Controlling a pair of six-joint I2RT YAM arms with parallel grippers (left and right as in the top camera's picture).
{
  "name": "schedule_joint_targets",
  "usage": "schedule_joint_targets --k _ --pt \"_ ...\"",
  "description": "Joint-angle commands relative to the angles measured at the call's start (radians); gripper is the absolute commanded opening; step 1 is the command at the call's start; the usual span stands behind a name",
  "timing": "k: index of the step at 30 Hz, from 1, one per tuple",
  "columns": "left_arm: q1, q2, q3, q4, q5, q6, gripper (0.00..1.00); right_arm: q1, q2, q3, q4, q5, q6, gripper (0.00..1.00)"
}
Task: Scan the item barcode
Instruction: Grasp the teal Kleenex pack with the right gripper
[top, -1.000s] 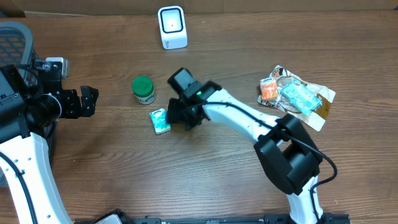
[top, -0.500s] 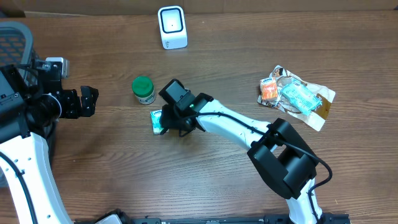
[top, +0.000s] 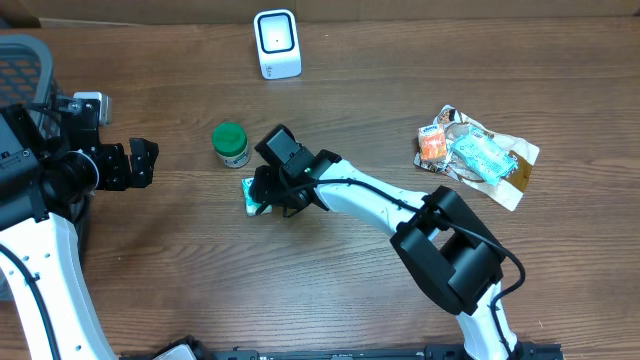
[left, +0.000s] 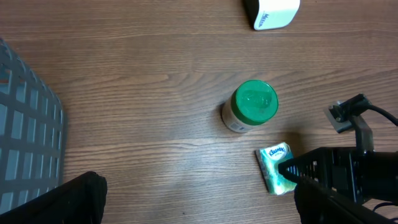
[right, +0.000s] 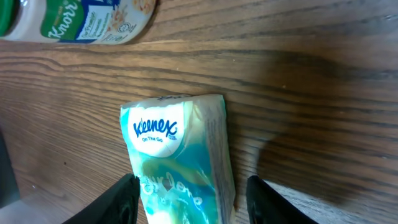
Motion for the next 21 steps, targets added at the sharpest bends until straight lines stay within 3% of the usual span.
schedule_joint_targets --k 1,21 --pt "0.005 0.003 0.002 0.002 0.004 0.008 0.99 0.007 0.011 -0.006 0.01 -0.013 0.0 0.5" --pt "0.005 0.003 0.002 0.002 0.004 0.008 1.0 0.016 0.018 -0.006 -0.054 -0.021 0.004 0.28"
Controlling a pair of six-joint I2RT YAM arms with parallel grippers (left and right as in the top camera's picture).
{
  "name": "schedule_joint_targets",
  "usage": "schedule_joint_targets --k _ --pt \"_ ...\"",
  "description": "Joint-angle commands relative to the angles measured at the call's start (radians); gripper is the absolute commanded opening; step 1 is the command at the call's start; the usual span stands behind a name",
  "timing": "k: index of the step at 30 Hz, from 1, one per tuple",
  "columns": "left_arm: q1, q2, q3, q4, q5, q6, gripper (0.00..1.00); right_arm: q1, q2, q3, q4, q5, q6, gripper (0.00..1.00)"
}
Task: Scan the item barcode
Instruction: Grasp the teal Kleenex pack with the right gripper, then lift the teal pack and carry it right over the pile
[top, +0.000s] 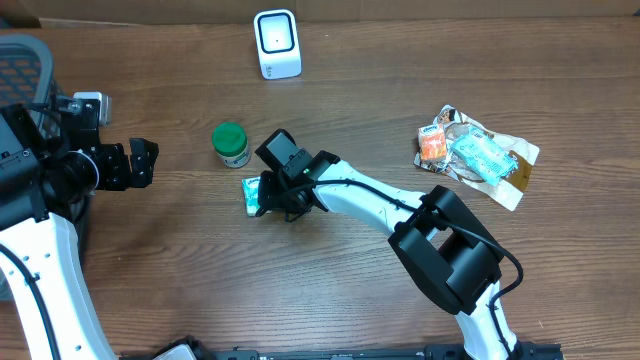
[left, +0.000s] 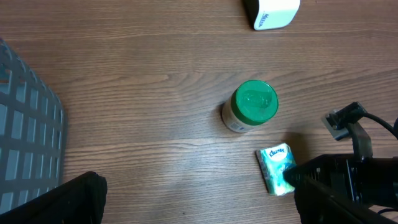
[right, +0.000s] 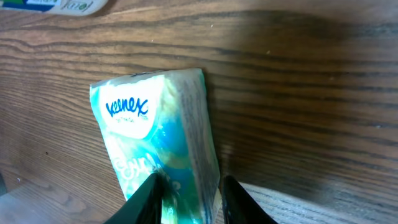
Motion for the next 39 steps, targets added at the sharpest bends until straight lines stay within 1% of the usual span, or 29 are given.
schedule_joint_targets --k 1,5,8,9,11,13,15,19,21,25,30,35,39 --pt "0.005 0.003 0.002 0.001 0.004 0.008 1.0 0.011 0.014 -0.006 0.003 -0.001 0.0 0.28" --pt "0.005 0.003 0.002 0.001 0.004 0.008 1.0 0.013 0.035 -0.006 0.003 -0.002 0.017 0.27" --pt "0.005 0.003 0.002 0.002 0.004 0.008 1.0 0.013 0.051 -0.006 0.004 -0.018 0.03 0.23" --pt "0.005 0.003 0.002 0.002 0.004 0.008 0.99 0.013 0.052 -0.006 0.004 -0.026 0.03 0.21" --pt "0.005 0.003 0.002 0.002 0.004 0.008 0.99 0.009 0.053 -0.006 0.003 -0.034 0.03 0.14" --pt "0.005 0.003 0.002 0.001 0.004 0.008 0.99 0.003 0.053 -0.006 0.002 -0.05 0.029 0.11" --pt "0.005 0.003 0.002 0.002 0.004 0.008 0.99 -0.002 0.053 -0.006 -0.016 -0.055 0.026 0.04" --pt "0.005 0.003 0.002 0.001 0.004 0.008 0.99 -0.026 0.052 -0.006 -0.079 -0.08 0.024 0.04" --pt "0.005 0.003 0.002 0.001 0.004 0.008 0.99 -0.05 0.051 -0.005 -0.074 -0.157 -0.029 0.04" --pt "0.005 0.003 0.002 0.001 0.004 0.008 1.0 -0.125 0.033 -0.003 -0.048 -0.347 -0.185 0.04" --pt "0.005 0.003 0.002 0.002 0.004 0.008 1.0 -0.23 -0.027 -0.003 -0.077 -0.571 -0.395 0.04" --pt "0.005 0.003 0.002 0.002 0.004 0.008 1.0 -0.362 -0.084 -0.003 -0.101 -0.848 -0.53 0.04" --pt "0.005 0.003 0.002 0.002 0.004 0.008 1.0 -0.477 -0.1 -0.003 -0.099 -1.083 -0.591 0.04"
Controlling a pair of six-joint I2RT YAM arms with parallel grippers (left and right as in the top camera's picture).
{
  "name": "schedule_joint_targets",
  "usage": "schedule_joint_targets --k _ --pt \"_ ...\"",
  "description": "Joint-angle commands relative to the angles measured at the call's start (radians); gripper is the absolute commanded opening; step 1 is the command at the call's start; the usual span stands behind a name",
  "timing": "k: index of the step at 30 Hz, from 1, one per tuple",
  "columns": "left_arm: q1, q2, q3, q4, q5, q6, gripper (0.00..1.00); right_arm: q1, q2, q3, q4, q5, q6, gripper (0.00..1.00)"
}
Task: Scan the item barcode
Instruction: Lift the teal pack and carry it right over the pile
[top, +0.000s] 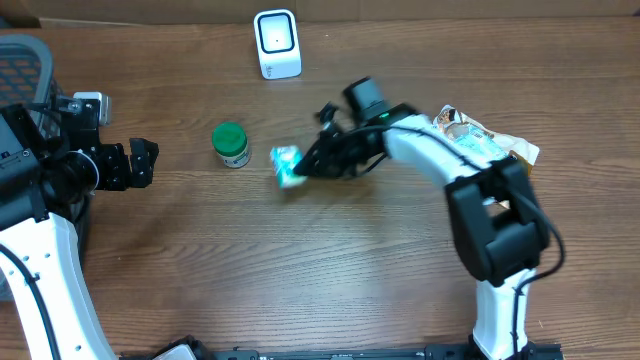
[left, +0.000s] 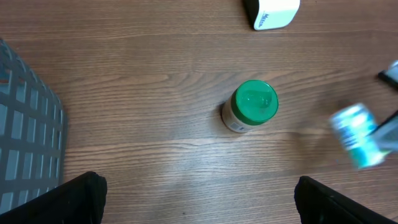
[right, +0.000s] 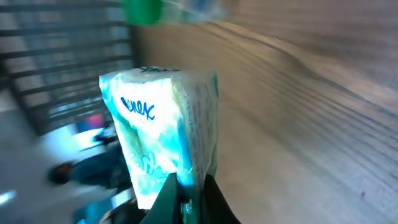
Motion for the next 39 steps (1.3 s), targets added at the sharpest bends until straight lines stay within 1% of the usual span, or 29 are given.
schedule_joint_targets --k 1,5,9,14,31,39 --pt "0.005 0.003 0.002 0.002 0.004 0.008 1.0 -0.088 -0.057 -0.002 0.001 -0.328 -0.126 0.04" --pt "0.005 0.003 0.002 0.001 0.004 0.008 0.99 -0.169 -0.057 -0.002 -0.002 -0.526 -0.15 0.04" --pt "0.005 0.003 0.002 0.001 0.004 0.008 0.99 -0.215 -0.059 -0.002 -0.061 -0.529 -0.117 0.04" --pt "0.005 0.003 0.002 0.001 0.004 0.008 0.99 -0.241 -0.061 -0.002 -0.135 -0.529 -0.115 0.04" --pt "0.005 0.003 0.002 0.002 0.004 0.008 1.0 -0.248 -0.135 -0.002 -0.149 -0.529 -0.088 0.04" --pt "0.005 0.003 0.002 0.002 0.004 0.008 0.99 -0.257 -0.217 -0.002 -0.149 -0.53 -0.027 0.04"
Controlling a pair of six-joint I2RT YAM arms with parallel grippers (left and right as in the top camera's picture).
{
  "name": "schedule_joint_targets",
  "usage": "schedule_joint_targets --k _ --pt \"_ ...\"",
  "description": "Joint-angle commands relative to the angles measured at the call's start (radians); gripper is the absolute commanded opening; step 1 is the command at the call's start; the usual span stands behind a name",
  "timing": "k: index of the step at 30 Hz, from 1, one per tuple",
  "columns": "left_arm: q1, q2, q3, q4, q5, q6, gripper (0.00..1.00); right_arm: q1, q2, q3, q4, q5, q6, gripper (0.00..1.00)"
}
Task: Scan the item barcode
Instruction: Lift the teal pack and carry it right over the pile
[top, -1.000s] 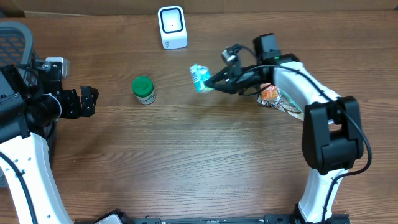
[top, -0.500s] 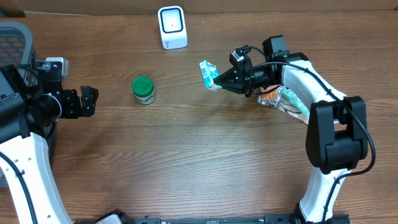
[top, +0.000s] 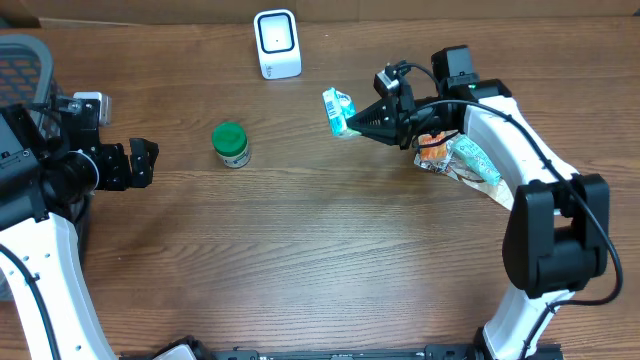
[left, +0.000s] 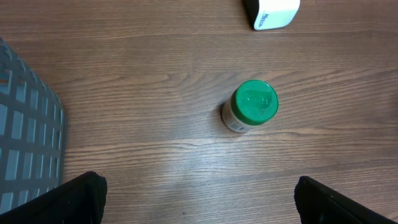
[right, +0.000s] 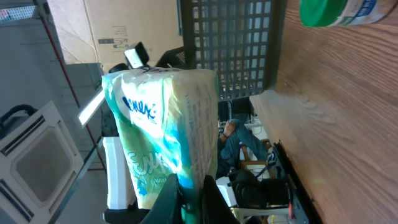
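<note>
My right gripper (top: 361, 123) is shut on a teal and white Kleenex tissue pack (top: 339, 110), held up above the table to the right of the white barcode scanner (top: 277, 44). In the right wrist view the pack (right: 165, 130) stands upright, pinched at its lower end between the fingers (right: 175, 202). My left gripper (top: 143, 163) hangs open at the far left, nothing between its fingers (left: 71, 198). The scanner's (left: 273, 12) end shows at the top of the left wrist view.
A green-lidded jar (top: 231, 144) stands left of centre on the wooden table, also in the left wrist view as the jar (left: 251, 106). A pile of crinkly packets (top: 478, 158) lies at the right. A grey basket (top: 22, 62) sits at the far left.
My right gripper has carried the tissue pack from beside the jar further right and back, to a spot right of the scanner. The pack has left the left wrist view. The left arm is unchanged.
The tissue pack lay on the table below the jar with my right gripper open around it. The jaws then closed on it. Later the pack was lifted off the table near the jar, and now it is held up near the scanner.
</note>
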Motion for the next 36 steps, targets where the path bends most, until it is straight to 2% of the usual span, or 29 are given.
schedule_joint_targets --k 1,14,23,25,31,36 --pt "0.005 0.003 0.002 0.002 0.005 0.008 1.0 -0.012 -0.092 -0.001 0.0 -0.034 0.035 0.04" --pt "0.005 0.003 0.002 0.002 0.004 0.008 1.0 -0.077 -0.31 -0.001 -0.011 -0.034 0.043 0.04" --pt "0.005 0.003 0.002 0.001 0.005 0.008 1.0 -0.117 -0.347 -0.001 -0.01 -0.014 0.034 0.04" --pt "0.005 0.003 0.002 0.002 0.005 0.008 0.99 -0.104 -0.347 -0.001 -0.011 0.1 0.035 0.04" --pt "0.005 0.003 0.002 0.002 0.005 0.008 0.99 0.034 -0.346 0.008 -0.01 0.622 0.066 0.04" --pt "0.005 0.003 0.002 0.002 0.005 0.008 1.0 0.144 -0.297 0.175 -0.079 0.938 0.062 0.04"
